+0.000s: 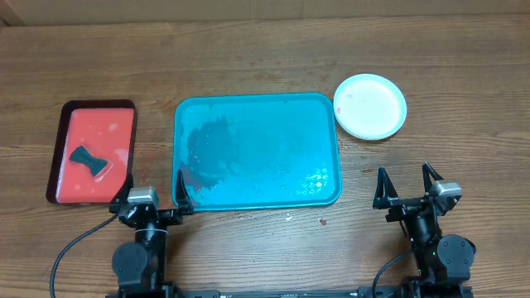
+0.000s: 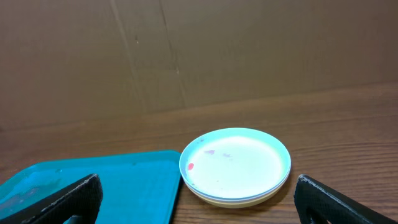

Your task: Clean dirty plates on tray and stack at the side

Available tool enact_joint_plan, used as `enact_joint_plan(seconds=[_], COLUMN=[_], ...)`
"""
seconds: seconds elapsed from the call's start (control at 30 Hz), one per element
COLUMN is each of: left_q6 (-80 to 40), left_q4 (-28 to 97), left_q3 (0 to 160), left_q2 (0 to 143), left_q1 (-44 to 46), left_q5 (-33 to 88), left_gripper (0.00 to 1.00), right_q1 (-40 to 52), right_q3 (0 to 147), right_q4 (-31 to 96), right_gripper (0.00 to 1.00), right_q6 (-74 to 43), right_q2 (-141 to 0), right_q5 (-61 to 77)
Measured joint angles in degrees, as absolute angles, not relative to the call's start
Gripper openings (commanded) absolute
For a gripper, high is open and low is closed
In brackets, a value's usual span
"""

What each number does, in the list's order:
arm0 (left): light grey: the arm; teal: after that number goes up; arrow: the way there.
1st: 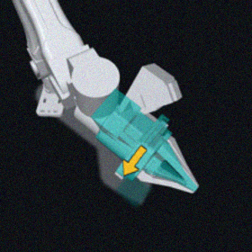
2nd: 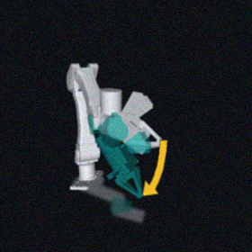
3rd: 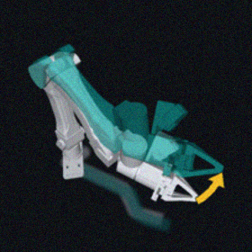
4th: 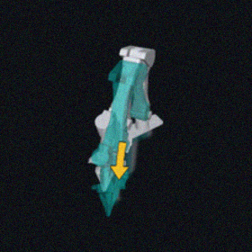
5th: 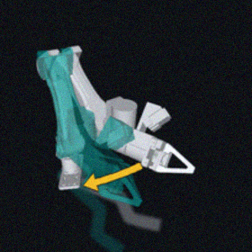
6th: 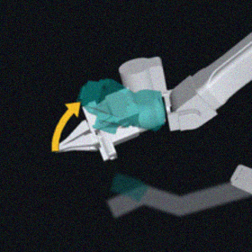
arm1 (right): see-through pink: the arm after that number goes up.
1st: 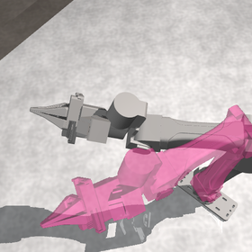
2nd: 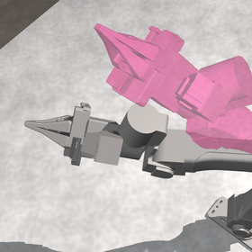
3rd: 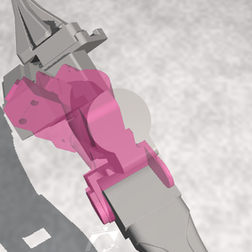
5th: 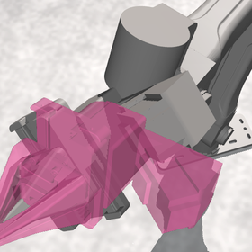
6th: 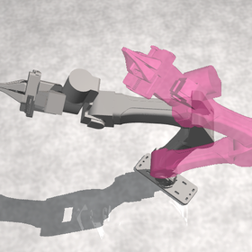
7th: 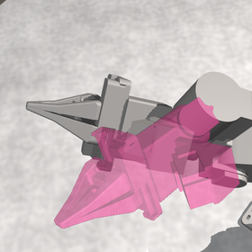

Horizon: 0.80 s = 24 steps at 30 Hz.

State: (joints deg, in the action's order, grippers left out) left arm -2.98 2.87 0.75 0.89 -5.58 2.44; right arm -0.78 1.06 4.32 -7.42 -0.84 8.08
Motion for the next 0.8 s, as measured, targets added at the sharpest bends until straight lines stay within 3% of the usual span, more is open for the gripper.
enact_joint_plan(seconds=[0.8], left_q6=[-3.01], left_q4=[4.43], left_q3=[0.49], left_q2=[0.86], left_q1=[-5.58], left_q5=[0.58], left_gripper=[1.0], right_q1=[-0.78], right_q3=[1.06], right_q4=[4.29], right_gripper=[1.0], right_q6=[-7.42], right_q2=[-0.84], right_q5=[8.08])
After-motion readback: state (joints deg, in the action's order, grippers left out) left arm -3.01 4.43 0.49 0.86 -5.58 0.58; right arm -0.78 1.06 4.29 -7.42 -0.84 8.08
